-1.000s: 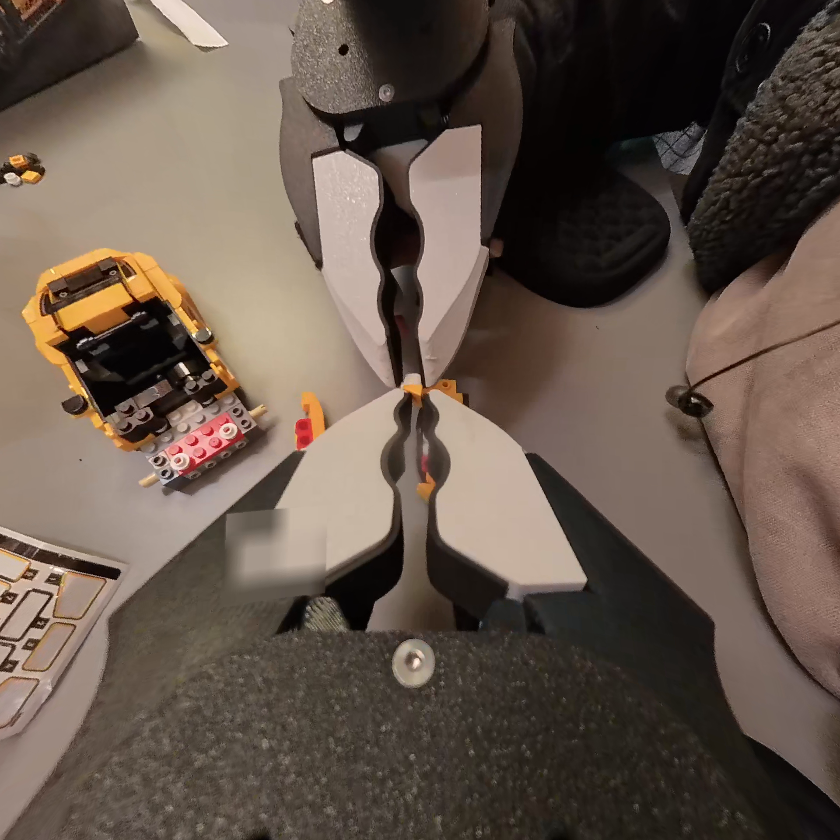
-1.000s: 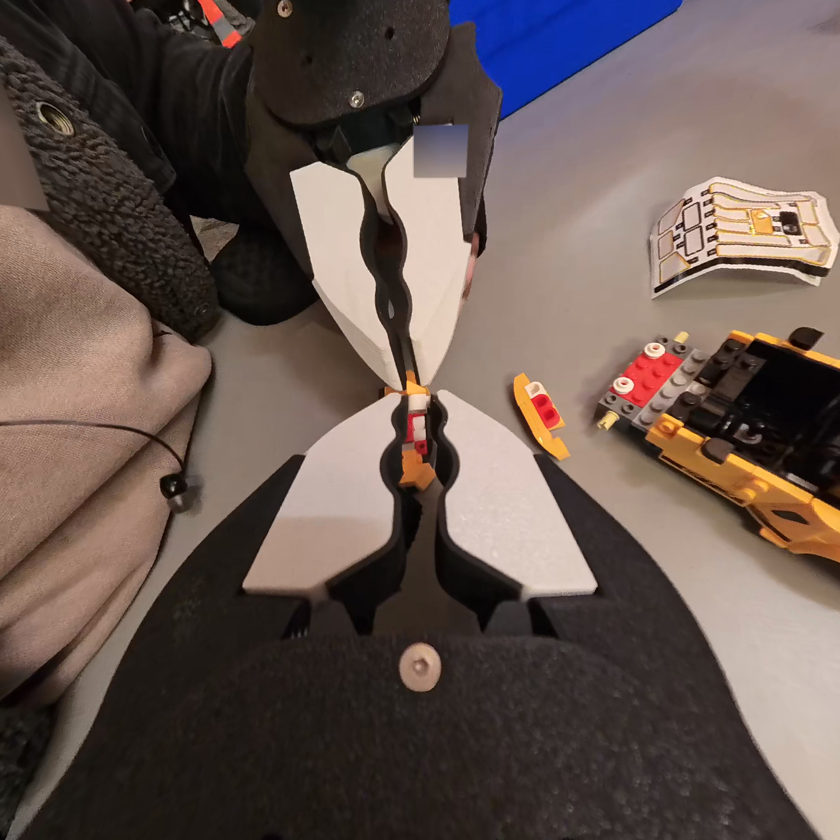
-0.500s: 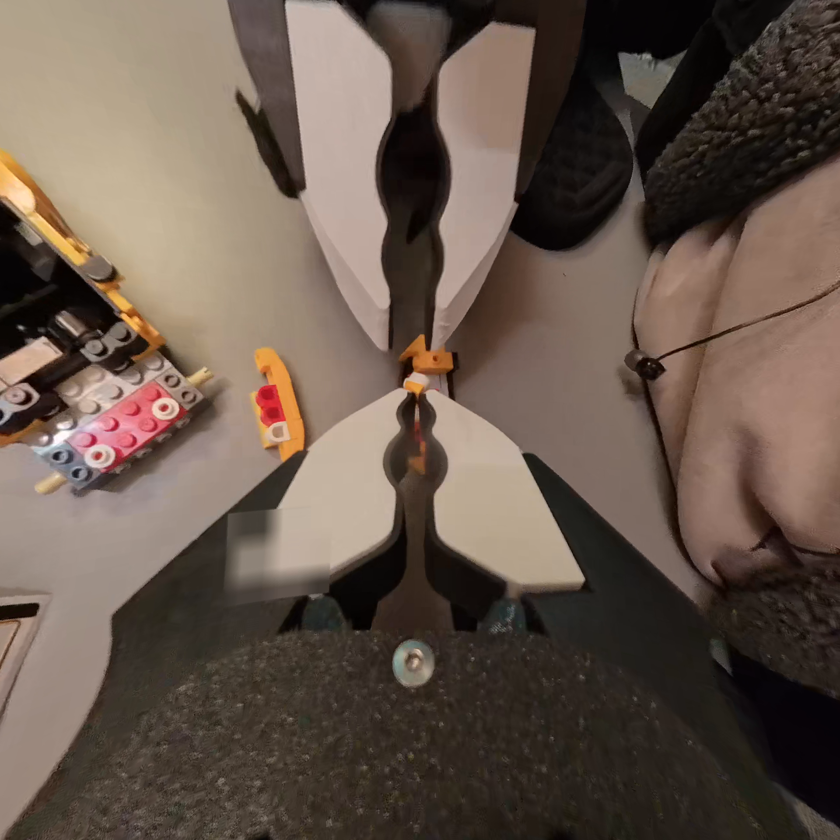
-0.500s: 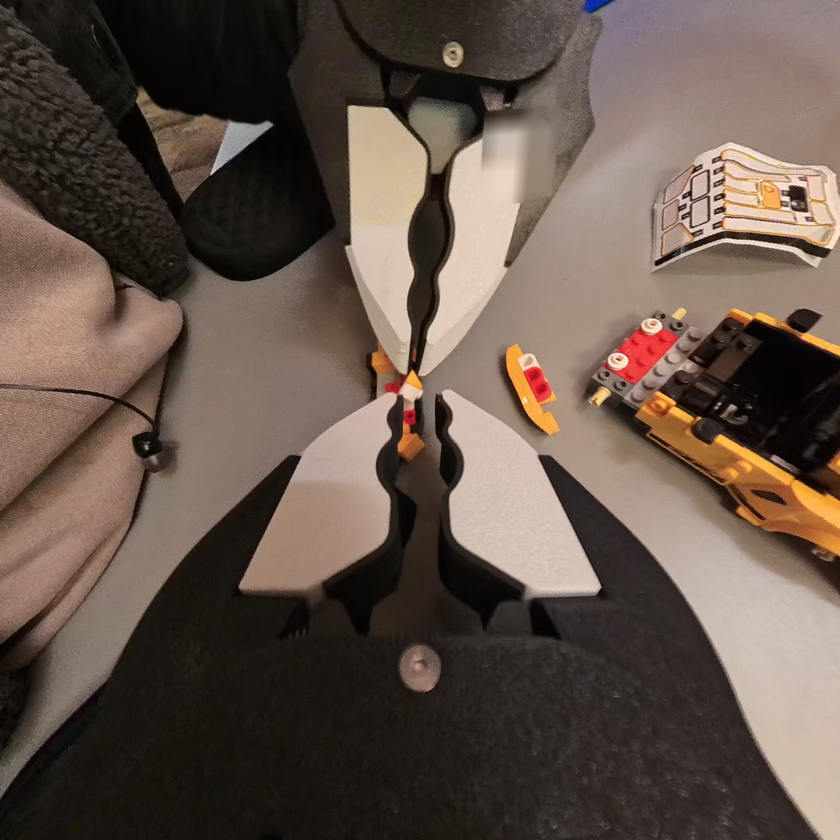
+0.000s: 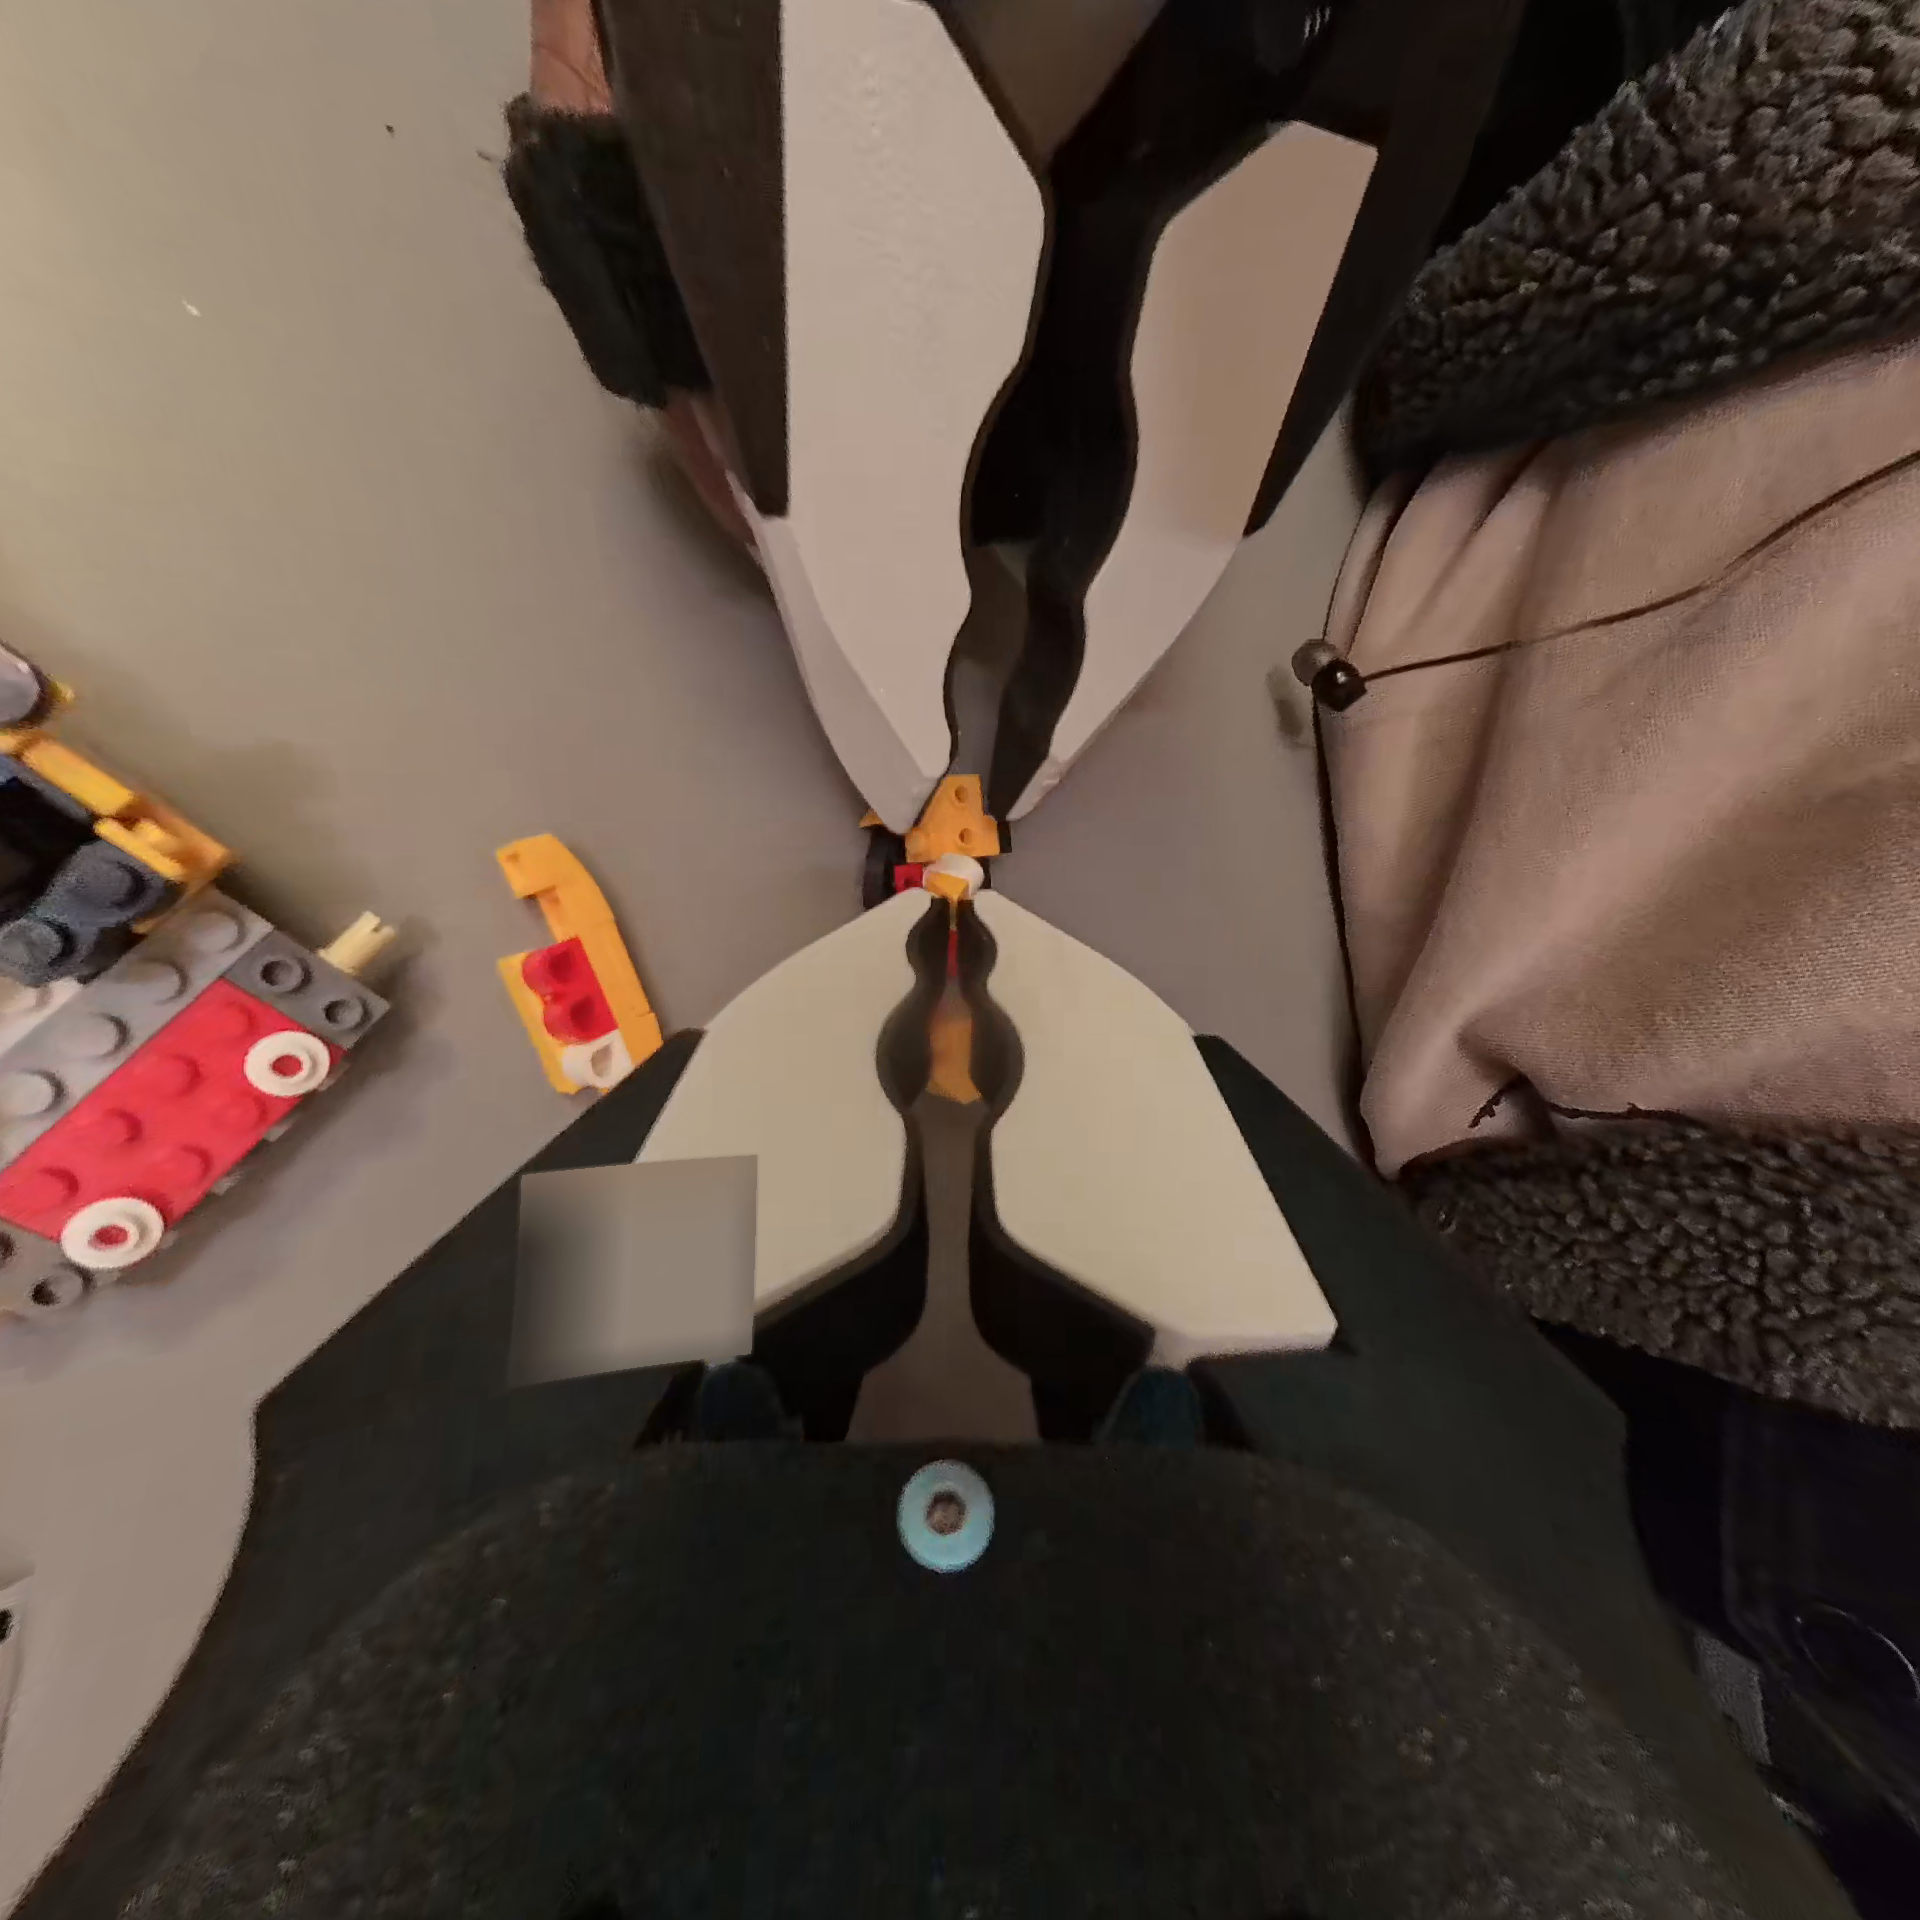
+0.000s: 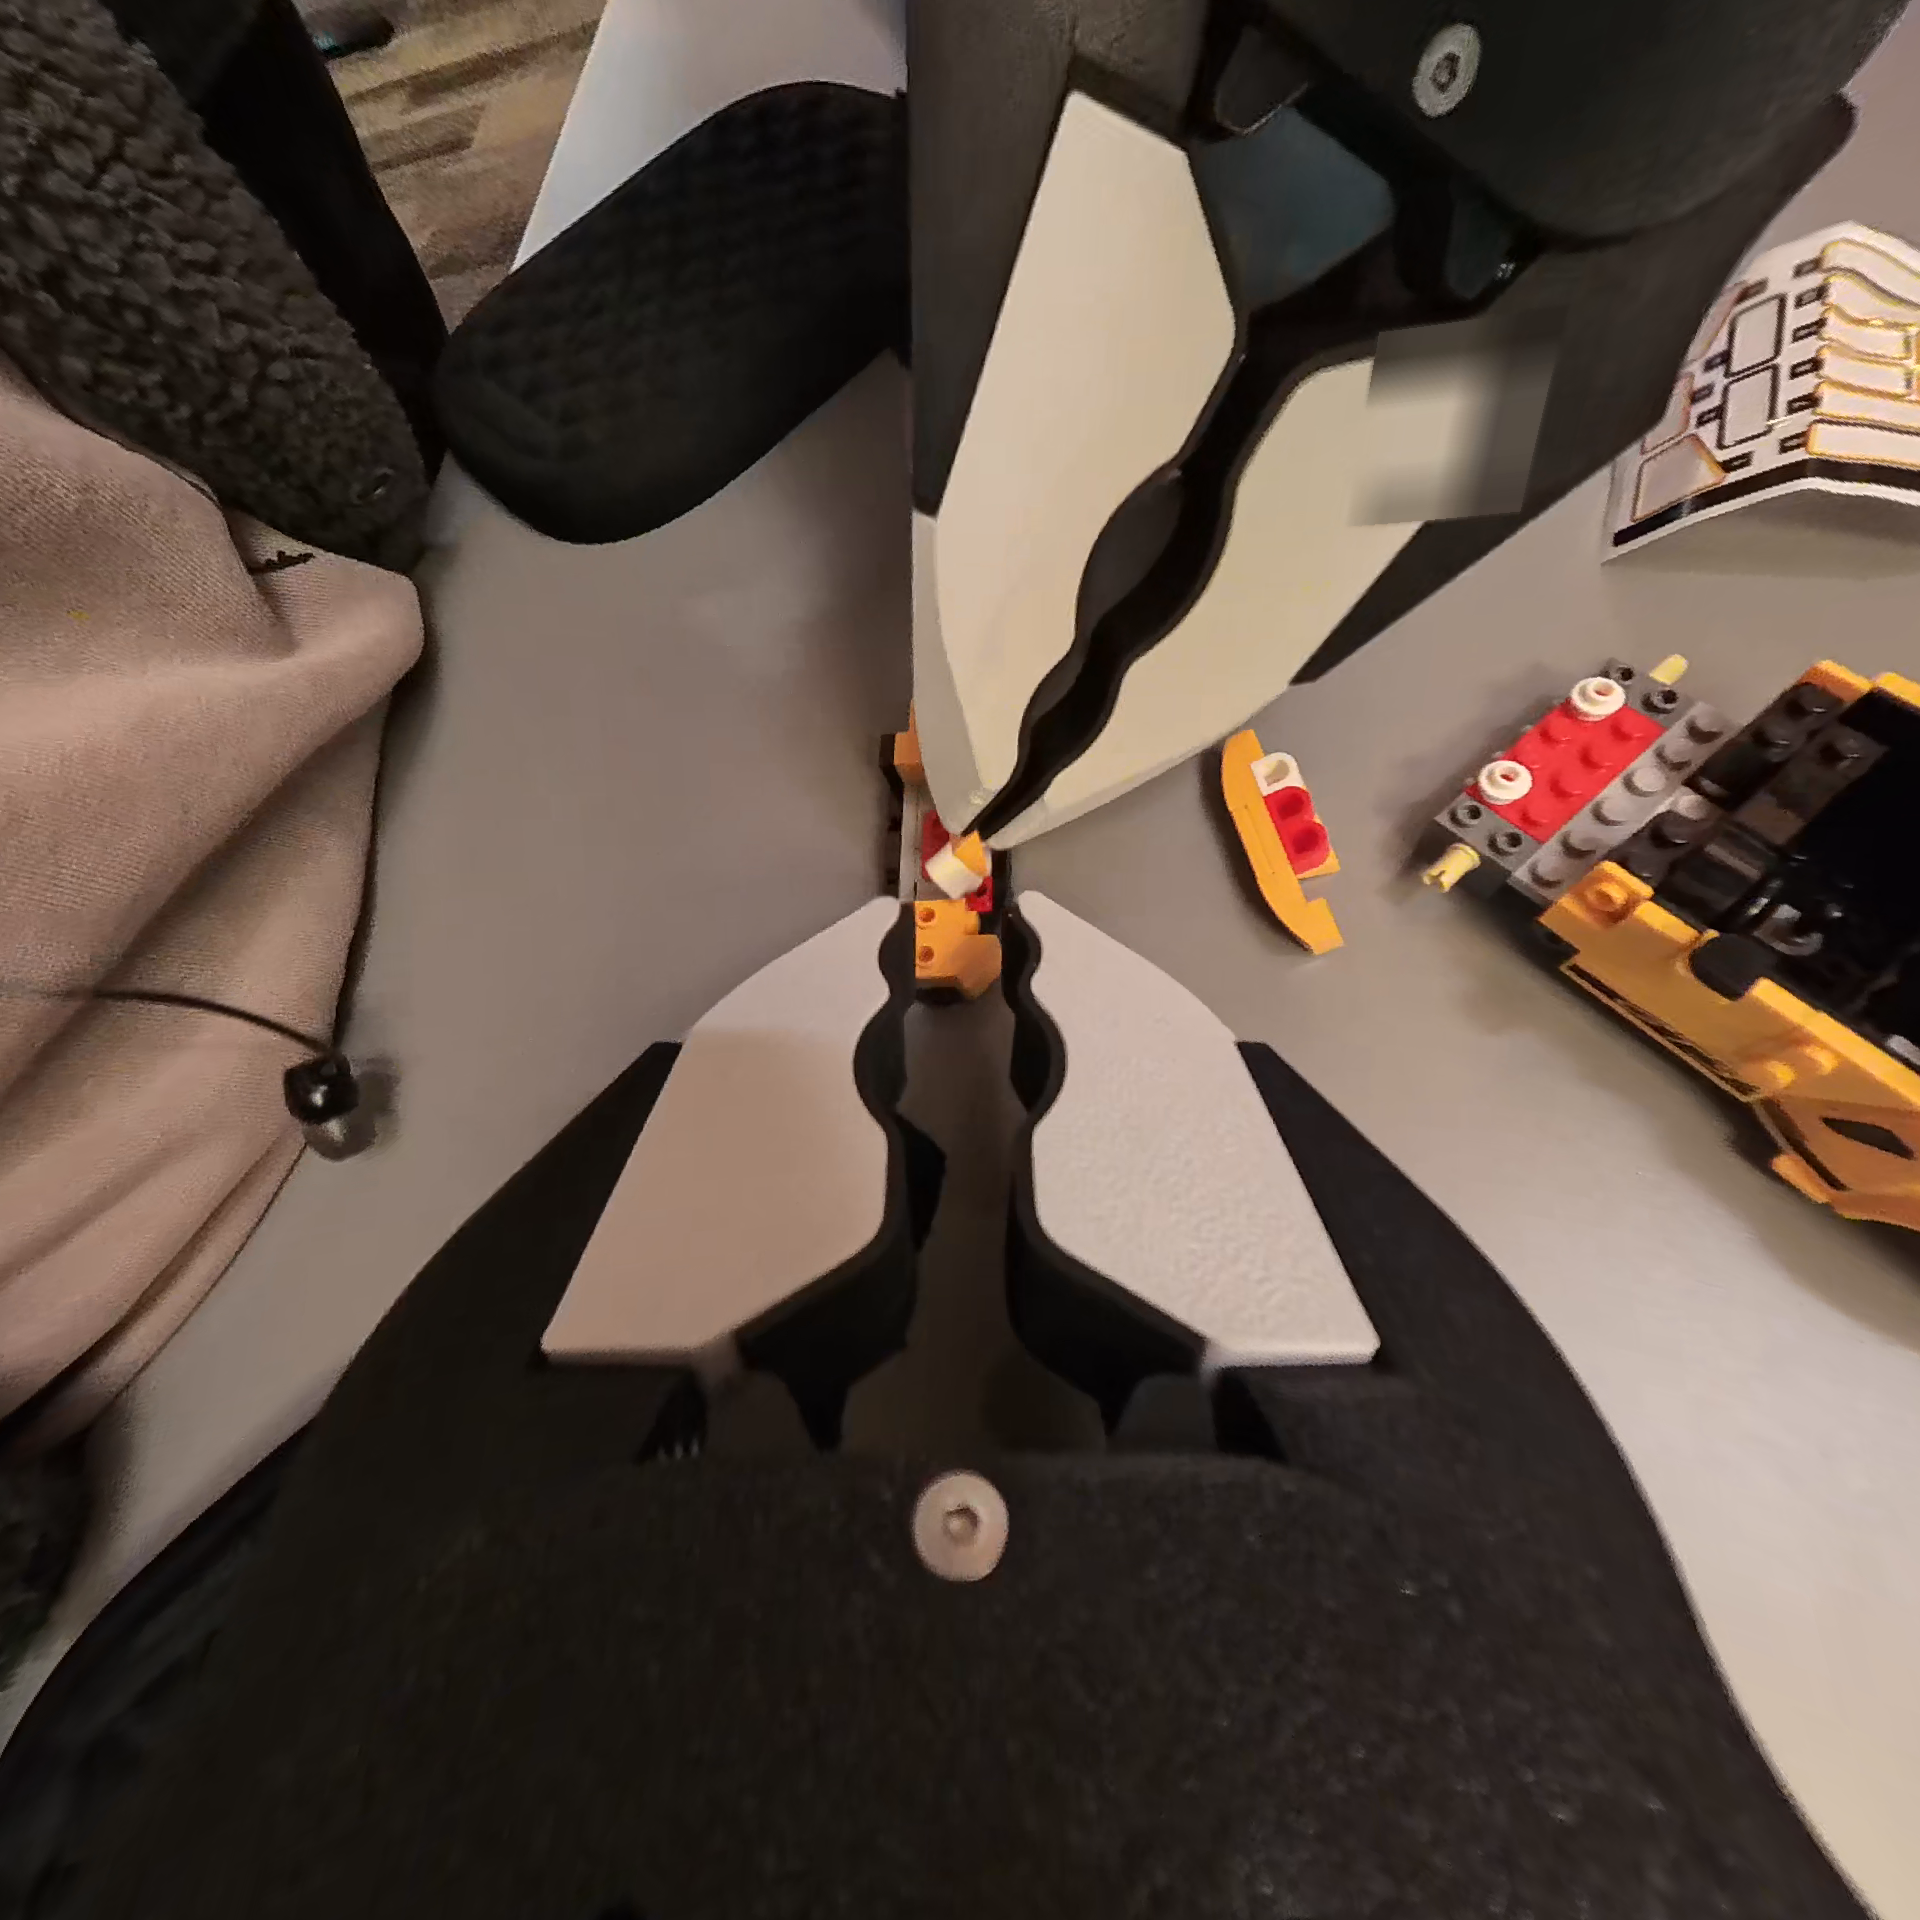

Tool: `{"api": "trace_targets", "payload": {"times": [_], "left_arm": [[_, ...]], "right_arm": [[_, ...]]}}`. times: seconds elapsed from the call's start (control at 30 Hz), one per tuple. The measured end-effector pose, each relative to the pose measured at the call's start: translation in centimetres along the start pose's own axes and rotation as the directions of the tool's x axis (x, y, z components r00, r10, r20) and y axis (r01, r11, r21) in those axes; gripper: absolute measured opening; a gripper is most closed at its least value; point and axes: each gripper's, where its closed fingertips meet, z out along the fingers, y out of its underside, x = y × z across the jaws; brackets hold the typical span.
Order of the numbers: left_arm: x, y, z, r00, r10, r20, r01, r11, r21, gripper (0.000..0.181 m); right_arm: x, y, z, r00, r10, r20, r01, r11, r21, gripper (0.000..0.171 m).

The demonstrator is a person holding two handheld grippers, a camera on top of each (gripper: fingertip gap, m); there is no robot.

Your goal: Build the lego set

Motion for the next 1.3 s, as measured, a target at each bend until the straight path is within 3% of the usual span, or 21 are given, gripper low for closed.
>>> {"api": "trace_targets", "payload": {"times": [0.13, 0.3, 0.47, 0.67, 0.8, 0.97, 1.13, 1.3], "left_arm": [[0.3, -0.4, -0.2, 0.999, 0.034, -0.001, -0.034, 0.999, 0.032, 0.002], [1.5, -1.8, -1.6, 0.982, 0.179, 0.053, -0.186, 0.959, 0.212, 0.001], [2.5, -2.3, -2.8, 0.933, 0.298, 0.201, -0.351, 0.874, 0.336, 0.001], [3.1, -2.5, -2.9, 0.848, 0.389, 0.360, -0.509, 0.790, 0.343, 0.001], [2.8, -2.4, -3.0, 0.838, 0.379, 0.392, -0.518, 0.779, 0.354, 0.001], [1.6, -2.0, -3.5, 0.916, 0.222, 0.335, -0.362, 0.818, 0.446, 0.004], [1.3, -1.9, -3.7, 0.979, 0.057, 0.195, -0.158, 0.818, 0.553, 0.013], [1.0, -2.4, -3.5, 0.994, -0.027, 0.110, -0.045, 0.799, 0.600, 0.011]], "right_arm": [[-0.1, 0.0, 0.1, 1.000, 0.028, 0.013, -0.028, 1.000, 0.004, 0.016], [-0.4, -1.0, -0.4, 0.987, 0.125, 0.100, -0.134, 0.988, 0.081, 0.017], [-1.7, -2.9, -1.6, 0.930, 0.226, 0.290, -0.284, 0.943, 0.175, 0.019], [-1.8, -4.1, -1.9, 0.880, 0.306, 0.363, -0.396, 0.895, 0.206, 0.011], [-1.4, -4.0, -1.7, 0.919, 0.287, 0.270, -0.349, 0.911, 0.219, 0.011], [-0.4, -3.3, -1.3, 0.988, 0.151, 0.003, -0.149, 0.969, 0.199, 0.010], [0.8, -3.1, -1.5, 0.978, 0.035, -0.208, 0.003, 0.984, 0.180, 0.010], [1.1, -3.2, -1.3, 0.946, -0.078, -0.314, 0.122, 0.984, 0.126, 0.010]]}}
